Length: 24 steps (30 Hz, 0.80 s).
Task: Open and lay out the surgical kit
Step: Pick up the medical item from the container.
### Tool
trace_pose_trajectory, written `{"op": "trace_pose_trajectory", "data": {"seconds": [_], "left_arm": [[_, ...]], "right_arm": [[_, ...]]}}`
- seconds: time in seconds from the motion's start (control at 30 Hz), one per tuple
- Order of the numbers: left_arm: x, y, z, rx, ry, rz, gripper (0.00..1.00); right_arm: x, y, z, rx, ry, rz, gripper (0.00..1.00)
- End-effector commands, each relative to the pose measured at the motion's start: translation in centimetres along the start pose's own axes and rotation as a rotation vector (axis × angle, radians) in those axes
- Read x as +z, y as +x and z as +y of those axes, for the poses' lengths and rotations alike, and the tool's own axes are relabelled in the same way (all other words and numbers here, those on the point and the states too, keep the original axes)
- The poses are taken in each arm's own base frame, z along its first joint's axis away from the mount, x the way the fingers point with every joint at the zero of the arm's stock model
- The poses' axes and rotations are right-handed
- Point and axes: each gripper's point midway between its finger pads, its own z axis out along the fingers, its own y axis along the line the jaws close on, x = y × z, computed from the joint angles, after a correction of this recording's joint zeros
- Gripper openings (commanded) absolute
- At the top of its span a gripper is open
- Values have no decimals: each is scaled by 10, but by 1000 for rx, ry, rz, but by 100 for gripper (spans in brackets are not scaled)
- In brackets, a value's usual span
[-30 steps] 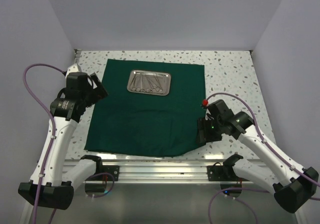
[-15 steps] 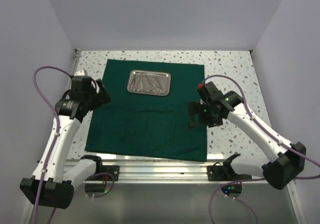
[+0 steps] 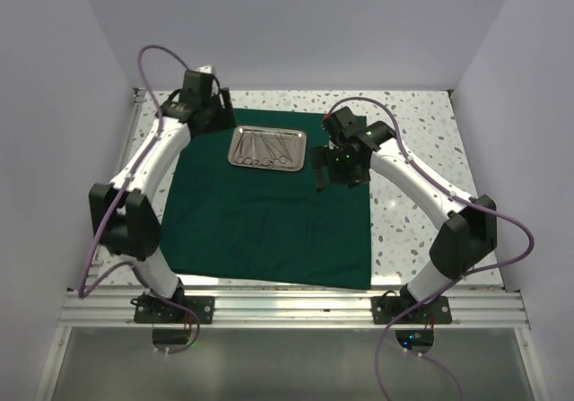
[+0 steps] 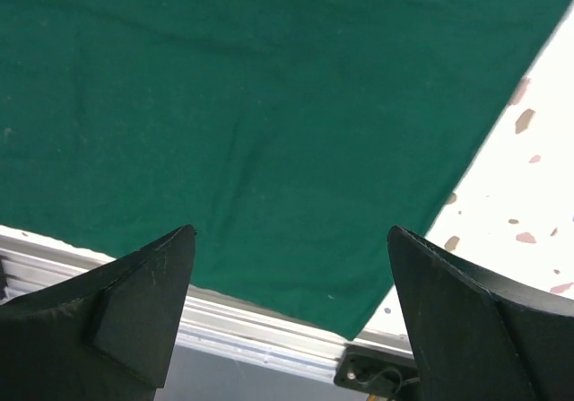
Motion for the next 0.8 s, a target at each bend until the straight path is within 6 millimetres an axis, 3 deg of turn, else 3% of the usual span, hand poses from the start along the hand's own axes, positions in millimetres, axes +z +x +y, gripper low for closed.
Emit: {"op": "trace_pose_trajectory", "data": {"seconds": [0.0,0.03,0.07,0.1,0.13,0.17,0.2,0.23,0.27,0.33,0.37,0.47,0.6,0.77], "left_arm": [[39,-22,-56,87,72,-26,69],[47,-20,-64,104,68,-12,70],[48,-38,-75,115,67,-55,70],[75,-18,-77,141,32,11,70],[83,-19,-79,144,18,15,70],[87,-32,-83,141,2,-18,70],[108,-21,-79,146,-28,12,70],[113,-27,-80,139,-37,-6,69],[128,-20,-75,146,-66,6,68],[138,-25,-78,149,-67,-7,66],[149,-18,-76,149,-77,11,65],[162,-12,-78,131,-71,22,59],[185,9,-75,114,-84,74,51],[194,16,-68,108,-128,75,48]], "right_arm": [[14,5,13,11,-61,63,92],[16,7,14,20,-64,68,92],[18,10,14,23,-65,73,92],[17,11,14,25,-66,72,92],[18,13,11,28,-56,79,93],[18,14,10,25,-45,82,93],[19,14,6,25,-23,82,93],[17,18,3,25,-12,101,93],[15,16,-1,26,16,99,93],[9,22,-13,42,84,128,93],[4,20,-14,49,96,118,93],[-5,22,-18,78,116,103,93],[-10,26,-26,84,166,138,93],[-13,31,-34,73,215,165,93]]}}
